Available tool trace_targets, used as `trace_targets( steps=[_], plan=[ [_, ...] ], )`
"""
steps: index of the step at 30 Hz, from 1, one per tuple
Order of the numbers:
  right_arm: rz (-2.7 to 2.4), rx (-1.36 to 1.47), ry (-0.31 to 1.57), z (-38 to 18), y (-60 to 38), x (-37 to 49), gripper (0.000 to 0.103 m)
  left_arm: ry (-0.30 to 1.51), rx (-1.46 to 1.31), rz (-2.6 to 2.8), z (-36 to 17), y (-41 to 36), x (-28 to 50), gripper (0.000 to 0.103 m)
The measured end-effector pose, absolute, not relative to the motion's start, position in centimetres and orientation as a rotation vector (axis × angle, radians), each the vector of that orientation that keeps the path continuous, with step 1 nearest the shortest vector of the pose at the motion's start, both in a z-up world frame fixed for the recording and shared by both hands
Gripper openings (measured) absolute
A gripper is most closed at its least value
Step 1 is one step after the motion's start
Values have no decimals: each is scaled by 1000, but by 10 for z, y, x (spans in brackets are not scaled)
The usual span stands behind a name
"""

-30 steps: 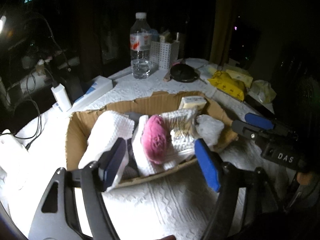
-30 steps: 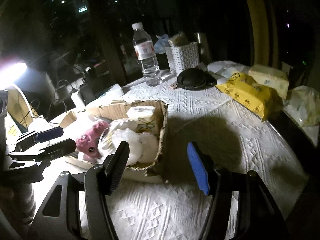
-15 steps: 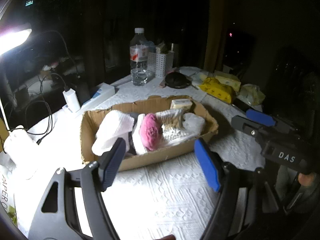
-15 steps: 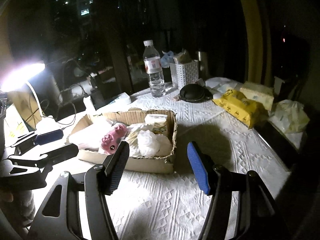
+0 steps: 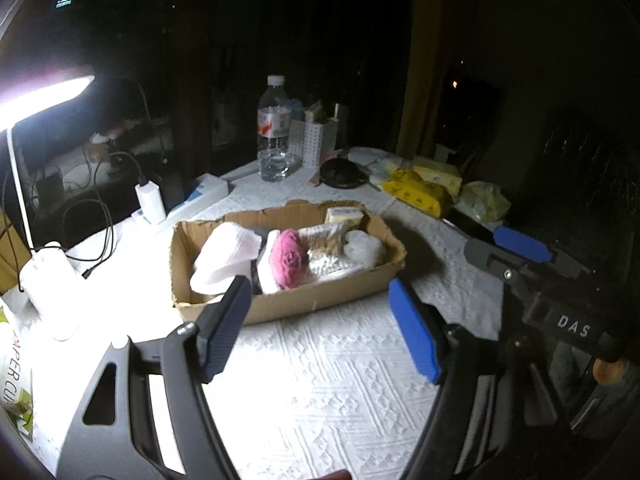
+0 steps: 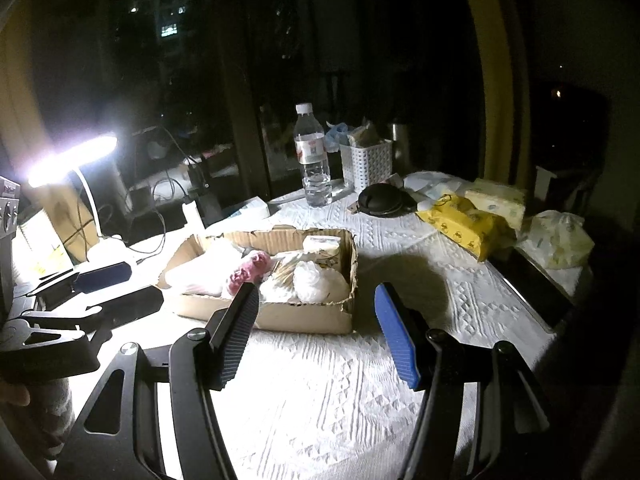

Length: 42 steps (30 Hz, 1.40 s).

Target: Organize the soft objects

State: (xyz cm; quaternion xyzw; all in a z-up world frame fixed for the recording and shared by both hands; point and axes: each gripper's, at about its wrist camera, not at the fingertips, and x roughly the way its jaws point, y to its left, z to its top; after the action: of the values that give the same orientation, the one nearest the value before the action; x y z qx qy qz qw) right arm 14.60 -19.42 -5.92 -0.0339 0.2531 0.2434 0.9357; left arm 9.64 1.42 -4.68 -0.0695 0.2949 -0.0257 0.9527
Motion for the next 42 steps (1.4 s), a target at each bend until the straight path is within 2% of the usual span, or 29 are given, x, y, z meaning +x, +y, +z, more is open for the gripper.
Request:
trace_targets(
  steps=[18,19,20,22,29,42],
  plan=[
    [448,-119,416,-23,-192,88,64,460,-101,-15,-1,3,45,73],
    [445,-120,407,-20,-192,85,64,450,-100,-13,2,2,41,77],
    [442,-122,396,-16,-193,80,64,437,-99,-11,5,2,37,86],
    [435,-124,377,-10,-194,72,65,413,-99,-12,12,1,30,93],
    [426,-119,318,7,-199,50,75,341,-83,-21,34,-2,6,93],
    [411,-121,314,10,-200,46,75,328,-57,-5,42,-6,-3,93]
  ],
)
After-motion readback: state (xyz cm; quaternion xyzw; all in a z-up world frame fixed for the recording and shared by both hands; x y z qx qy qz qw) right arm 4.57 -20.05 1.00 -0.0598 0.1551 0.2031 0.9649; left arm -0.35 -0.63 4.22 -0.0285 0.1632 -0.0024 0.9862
